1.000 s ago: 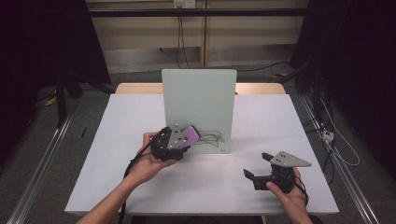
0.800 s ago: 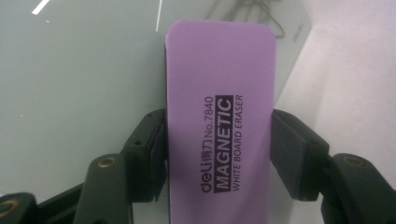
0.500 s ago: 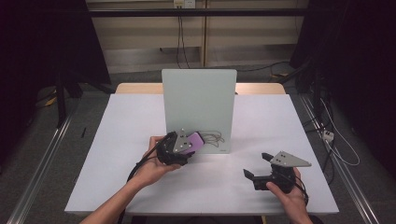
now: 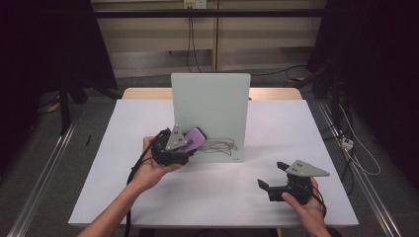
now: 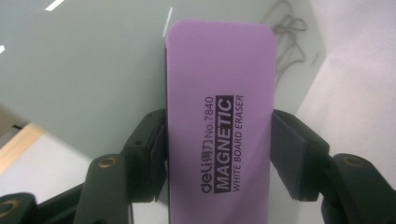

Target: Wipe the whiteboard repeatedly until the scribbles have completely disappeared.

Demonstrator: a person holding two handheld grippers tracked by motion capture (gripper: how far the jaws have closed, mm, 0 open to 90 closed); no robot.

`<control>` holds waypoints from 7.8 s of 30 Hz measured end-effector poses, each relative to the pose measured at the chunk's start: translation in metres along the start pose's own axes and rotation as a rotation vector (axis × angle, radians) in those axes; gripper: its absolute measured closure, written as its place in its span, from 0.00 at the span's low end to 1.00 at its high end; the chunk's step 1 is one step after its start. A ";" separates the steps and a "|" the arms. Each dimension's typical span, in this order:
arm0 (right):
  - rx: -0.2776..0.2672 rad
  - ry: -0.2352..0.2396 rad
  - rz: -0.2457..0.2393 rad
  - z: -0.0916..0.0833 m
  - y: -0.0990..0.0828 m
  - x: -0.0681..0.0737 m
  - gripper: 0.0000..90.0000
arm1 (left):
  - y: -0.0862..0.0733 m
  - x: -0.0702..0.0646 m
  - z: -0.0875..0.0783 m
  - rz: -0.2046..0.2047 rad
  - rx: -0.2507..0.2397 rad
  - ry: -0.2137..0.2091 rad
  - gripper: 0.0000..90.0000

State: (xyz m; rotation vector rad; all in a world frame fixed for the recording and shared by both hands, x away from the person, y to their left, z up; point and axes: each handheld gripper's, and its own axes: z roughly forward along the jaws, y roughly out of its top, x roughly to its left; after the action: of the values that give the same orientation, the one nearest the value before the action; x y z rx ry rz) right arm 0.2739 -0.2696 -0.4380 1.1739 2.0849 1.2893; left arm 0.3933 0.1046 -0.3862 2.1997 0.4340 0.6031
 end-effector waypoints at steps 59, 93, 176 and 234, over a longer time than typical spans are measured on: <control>0.004 -0.003 -0.003 0.002 0.000 0.000 0.06 | 0.003 -0.020 0.023 0.050 -0.002 -0.041 0.45; 0.005 -0.001 -0.006 0.002 0.000 0.000 0.06 | 0.026 -0.016 0.027 0.094 -0.037 -0.055 0.45; 0.003 0.003 -0.010 0.002 0.000 0.001 0.06 | 0.029 -0.062 0.076 0.193 0.091 -0.220 0.45; 0.003 0.006 -0.009 0.002 0.000 0.001 0.06 | 0.079 -0.054 0.078 0.167 -0.037 -0.168 0.45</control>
State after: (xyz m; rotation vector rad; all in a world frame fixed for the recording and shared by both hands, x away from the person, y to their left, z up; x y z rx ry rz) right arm 0.2748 -0.2679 -0.4385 1.1618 2.0951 1.2870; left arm 0.3999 -0.0189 -0.3843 2.2439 0.1509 0.5048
